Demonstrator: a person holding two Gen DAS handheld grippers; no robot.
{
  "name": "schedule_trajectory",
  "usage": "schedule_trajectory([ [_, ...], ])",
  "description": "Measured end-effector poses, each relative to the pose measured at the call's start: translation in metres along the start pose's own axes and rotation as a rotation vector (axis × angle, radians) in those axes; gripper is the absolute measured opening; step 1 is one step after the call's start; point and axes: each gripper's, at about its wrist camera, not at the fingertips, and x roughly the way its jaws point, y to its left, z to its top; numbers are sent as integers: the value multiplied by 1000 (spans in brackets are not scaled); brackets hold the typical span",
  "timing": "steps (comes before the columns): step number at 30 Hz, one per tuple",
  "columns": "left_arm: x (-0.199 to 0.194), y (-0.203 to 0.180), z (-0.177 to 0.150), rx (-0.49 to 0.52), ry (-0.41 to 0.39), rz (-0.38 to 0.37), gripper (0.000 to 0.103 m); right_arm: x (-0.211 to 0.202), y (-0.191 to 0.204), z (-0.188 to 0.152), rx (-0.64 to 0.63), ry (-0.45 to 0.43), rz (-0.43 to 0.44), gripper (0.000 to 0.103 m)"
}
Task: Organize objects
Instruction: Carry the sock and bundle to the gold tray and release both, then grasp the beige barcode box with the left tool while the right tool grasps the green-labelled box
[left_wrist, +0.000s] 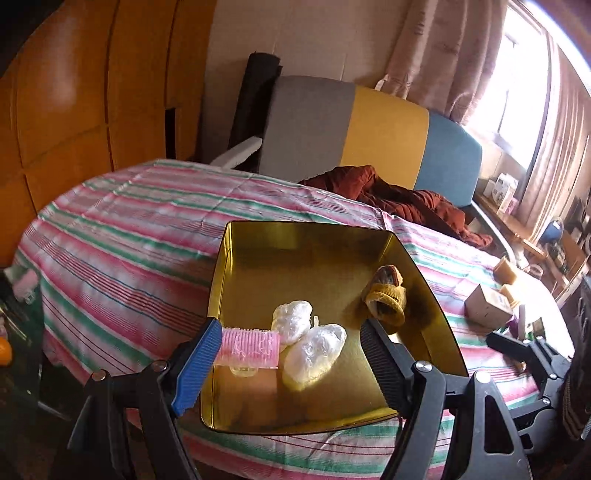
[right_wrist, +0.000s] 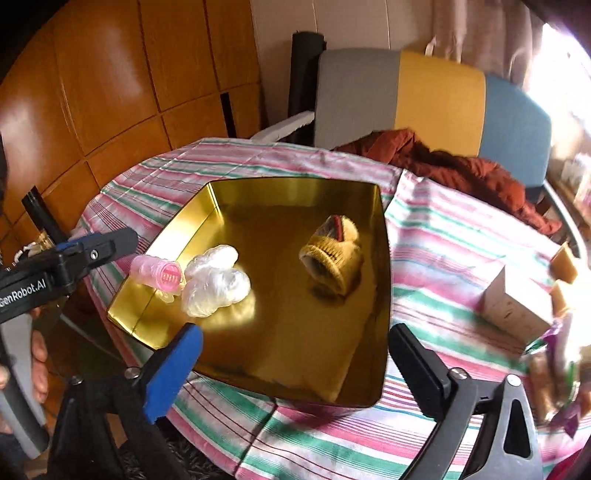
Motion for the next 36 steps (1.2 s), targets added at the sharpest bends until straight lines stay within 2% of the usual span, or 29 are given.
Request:
schedule_trajectory([
  [5, -7, -18, -7, 73, -15, 42, 79, -10, -6, -4, -7, -24, -51, 103],
  [19, -6, -48, -22, 160, 15, 26, 79, -21, -38, -11, 65, -35, -128, 103],
  [29, -9, -63, -26, 226, -6, 44, 79, -23, -53, -6, 69, -38, -178, 103],
  [36, -3, -70, -26, 245, 14, 37, 79, -33, -90, -3, 94, -39, -256, 103],
])
